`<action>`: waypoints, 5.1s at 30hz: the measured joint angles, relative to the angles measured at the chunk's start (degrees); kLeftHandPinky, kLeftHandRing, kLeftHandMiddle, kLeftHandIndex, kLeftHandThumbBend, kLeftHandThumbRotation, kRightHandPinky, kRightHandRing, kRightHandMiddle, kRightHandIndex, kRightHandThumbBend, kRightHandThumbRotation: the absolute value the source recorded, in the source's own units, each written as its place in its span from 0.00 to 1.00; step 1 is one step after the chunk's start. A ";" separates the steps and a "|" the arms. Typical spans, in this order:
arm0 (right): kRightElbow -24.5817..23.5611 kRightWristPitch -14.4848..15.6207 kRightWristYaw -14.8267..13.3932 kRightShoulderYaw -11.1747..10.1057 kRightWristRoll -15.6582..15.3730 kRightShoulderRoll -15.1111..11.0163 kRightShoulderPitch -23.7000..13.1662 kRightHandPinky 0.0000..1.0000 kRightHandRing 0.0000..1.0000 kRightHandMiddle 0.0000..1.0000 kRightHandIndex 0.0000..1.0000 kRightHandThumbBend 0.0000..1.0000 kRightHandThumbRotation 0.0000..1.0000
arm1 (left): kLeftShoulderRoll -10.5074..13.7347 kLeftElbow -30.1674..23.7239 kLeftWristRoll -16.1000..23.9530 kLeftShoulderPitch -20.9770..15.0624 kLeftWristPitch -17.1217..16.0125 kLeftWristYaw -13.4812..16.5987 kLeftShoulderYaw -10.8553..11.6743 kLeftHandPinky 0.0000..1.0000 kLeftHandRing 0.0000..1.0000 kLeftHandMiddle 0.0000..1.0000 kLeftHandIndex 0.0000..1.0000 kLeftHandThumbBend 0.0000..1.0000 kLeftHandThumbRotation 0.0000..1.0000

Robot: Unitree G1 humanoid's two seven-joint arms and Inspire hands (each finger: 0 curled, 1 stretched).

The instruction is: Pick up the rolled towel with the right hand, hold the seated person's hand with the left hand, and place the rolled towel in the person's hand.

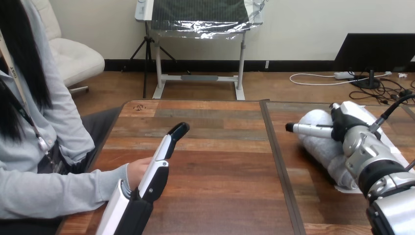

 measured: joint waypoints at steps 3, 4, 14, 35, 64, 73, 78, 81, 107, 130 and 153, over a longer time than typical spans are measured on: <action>0.00 -0.02 -0.23 0.14 -0.01 0.13 0.20 0.00 1.00 1.00 1.00 1.00 0.72 | -0.03 -0.56 -0.03 0.45 -0.05 0.00 0.10 1.00 1.00 1.00 1.00 1.00 0.77; 0.00 -0.02 -0.32 0.14 0.00 0.16 0.25 0.00 1.00 1.00 1.00 1.00 0.72 | -0.04 -0.76 -0.04 0.59 -0.05 0.00 0.13 1.00 1.00 1.00 1.00 1.00 0.77; -0.14 -0.25 -1.02 -0.14 0.45 0.36 0.85 0.00 1.00 1.00 1.00 1.00 0.70 | 0.04 -3.51 -0.48 2.72 -0.02 -0.14 0.42 1.00 1.00 1.00 1.00 1.00 0.75; -1.24 -0.90 -3.07 -1.06 1.09 1.14 2.97 0.00 1.00 1.00 1.00 1.00 0.69 | 0.21 -6.40 -1.05 5.56 -0.91 -0.87 3.00 1.00 1.00 1.00 1.00 1.00 0.73; -1.26 -1.71 -3.87 -2.97 2.58 1.09 3.26 0.00 1.00 1.00 1.00 1.00 0.68 | 0.25 -6.34 -2.22 5.43 0.11 -2.04 2.92 1.00 1.00 1.00 1.00 1.00 0.76; -1.26 -1.92 -3.69 -3.02 2.55 0.93 3.25 0.00 1.00 1.00 1.00 1.00 0.70 | 0.25 -6.25 -2.44 4.70 0.72 -2.58 2.40 1.00 1.00 1.00 1.00 1.00 0.78; -1.26 -2.23 -3.29 -3.00 2.52 0.72 3.24 0.00 1.00 1.00 1.00 1.00 0.70 | 0.25 -5.92 -3.02 4.06 0.97 -2.98 1.65 1.00 1.00 1.00 1.00 1.00 0.78; -1.26 -2.30 -3.25 -3.03 2.54 0.60 3.21 0.01 1.00 1.00 1.00 1.00 0.70 | 0.22 -5.71 -3.30 3.63 1.01 -3.00 1.09 1.00 1.00 1.00 1.00 1.00 0.78; -1.23 -3.17 -1.59 -3.42 3.43 -0.90 2.10 0.51 0.96 1.00 1.00 1.00 0.75 | -0.59 -2.12 -3.53 -0.06 0.24 -3.07 0.29 1.00 1.00 1.00 1.00 1.00 0.79; -1.23 -3.97 0.16 -4.29 5.52 -4.47 -0.28 0.65 0.87 0.95 1.00 1.00 0.79 | -0.95 1.30 -3.44 -2.38 -1.44 -3.22 0.15 1.00 1.00 1.00 1.00 1.00 0.77; -1.23 -5.85 2.39 -4.81 6.96 -8.20 -4.11 0.56 0.79 0.86 1.00 1.00 0.85 | -1.10 2.96 -2.76 -3.39 -2.36 -3.23 0.45 1.00 1.00 1.00 1.00 1.00 0.77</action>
